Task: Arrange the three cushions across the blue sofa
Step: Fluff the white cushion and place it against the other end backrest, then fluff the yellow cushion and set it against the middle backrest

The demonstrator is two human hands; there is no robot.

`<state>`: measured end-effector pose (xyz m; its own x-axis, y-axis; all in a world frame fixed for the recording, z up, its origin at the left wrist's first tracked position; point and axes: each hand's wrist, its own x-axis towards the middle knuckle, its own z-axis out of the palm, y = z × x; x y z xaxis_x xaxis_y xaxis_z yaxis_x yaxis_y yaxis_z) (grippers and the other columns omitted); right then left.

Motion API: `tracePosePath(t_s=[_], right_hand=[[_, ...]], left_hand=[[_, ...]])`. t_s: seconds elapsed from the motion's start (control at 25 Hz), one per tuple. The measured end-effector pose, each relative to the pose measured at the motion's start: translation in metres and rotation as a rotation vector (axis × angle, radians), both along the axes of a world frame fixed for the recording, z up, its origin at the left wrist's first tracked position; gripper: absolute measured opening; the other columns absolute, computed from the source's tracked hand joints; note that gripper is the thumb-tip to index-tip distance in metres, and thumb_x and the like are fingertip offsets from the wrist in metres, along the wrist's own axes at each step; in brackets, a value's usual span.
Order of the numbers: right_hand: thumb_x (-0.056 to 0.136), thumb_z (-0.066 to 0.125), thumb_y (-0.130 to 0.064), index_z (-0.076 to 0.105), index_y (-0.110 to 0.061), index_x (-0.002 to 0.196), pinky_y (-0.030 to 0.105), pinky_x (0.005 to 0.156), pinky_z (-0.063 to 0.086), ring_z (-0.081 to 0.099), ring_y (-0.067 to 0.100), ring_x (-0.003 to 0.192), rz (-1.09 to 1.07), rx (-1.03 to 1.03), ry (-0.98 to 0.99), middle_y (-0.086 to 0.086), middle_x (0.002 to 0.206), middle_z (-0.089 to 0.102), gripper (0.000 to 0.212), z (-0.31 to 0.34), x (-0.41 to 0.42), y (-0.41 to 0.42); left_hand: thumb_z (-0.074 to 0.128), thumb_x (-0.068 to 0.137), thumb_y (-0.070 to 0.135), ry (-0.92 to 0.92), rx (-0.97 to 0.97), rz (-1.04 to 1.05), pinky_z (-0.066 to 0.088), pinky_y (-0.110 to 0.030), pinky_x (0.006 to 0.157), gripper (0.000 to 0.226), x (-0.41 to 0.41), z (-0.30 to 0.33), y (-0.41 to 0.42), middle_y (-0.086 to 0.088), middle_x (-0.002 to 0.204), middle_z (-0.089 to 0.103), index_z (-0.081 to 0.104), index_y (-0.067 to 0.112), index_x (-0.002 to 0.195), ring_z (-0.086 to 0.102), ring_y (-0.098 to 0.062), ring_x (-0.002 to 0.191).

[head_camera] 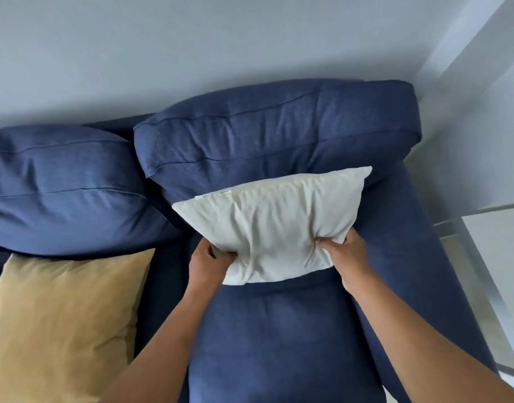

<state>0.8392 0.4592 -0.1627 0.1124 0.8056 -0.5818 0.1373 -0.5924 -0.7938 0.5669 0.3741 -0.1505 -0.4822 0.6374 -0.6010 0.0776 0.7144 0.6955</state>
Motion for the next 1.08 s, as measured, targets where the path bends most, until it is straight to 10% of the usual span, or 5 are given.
tracePosePath(t_s=[0.28, 0.56, 0.76, 1.08], right_hand=[[0.088, 0.075, -0.006, 0.064, -0.01, 0.13, 0.03, 0.09, 0.052, 0.067, 0.021, 0.108, 0.033, -0.113, -0.079, 0.004, 0.122, 0.072, 0.044, -0.089, -0.014, 0.036], [0.088, 0.072, -0.007, 0.062, -0.014, 0.119, 0.017, 0.063, 0.046, 0.068, 0.011, 0.091, 0.087, -0.147, -0.126, 0.0, 0.111, 0.071, 0.034, -0.085, -0.013, 0.045], [0.09, 0.07, -0.014, 0.046, -0.017, 0.152, 0.031, 0.109, 0.043, 0.046, 0.019, 0.147, 0.186, -0.102, -0.091, 0.007, 0.157, 0.051, 0.066, -0.037, -0.007, 0.0], [0.097, 0.064, -0.031, 0.041, -0.015, 0.157, 0.036, 0.121, 0.034, 0.039, 0.017, 0.152, 0.573, 0.063, -0.145, 0.001, 0.164, 0.043, 0.066, 0.042, -0.05, -0.083]], left_hand=[[0.072, 0.079, 0.016, -0.026, -0.11, -0.061, 0.058, -0.053, 0.102, 0.034, -0.007, -0.091, 0.051, -0.004, 0.113, 0.076, 0.068, 0.026, 0.111, 0.072, -0.029, 0.111], [0.062, 0.081, 0.019, -0.09, -0.094, -0.039, 0.051, -0.033, 0.079, 0.051, 0.003, -0.088, 0.041, 0.007, 0.11, 0.075, 0.065, 0.03, 0.13, 0.062, -0.019, 0.092], [0.064, 0.096, 0.021, -0.096, -0.1, -0.043, 0.046, -0.02, 0.082, 0.065, 0.023, -0.045, -0.018, 0.0, 0.15, 0.06, 0.045, 0.028, 0.158, 0.06, -0.011, 0.123], [0.064, 0.102, 0.03, 0.066, -0.019, 0.049, 0.041, -0.021, 0.106, 0.055, 0.031, 0.036, -0.134, 0.007, 0.159, 0.055, 0.051, 0.027, 0.155, 0.049, -0.009, 0.147]])
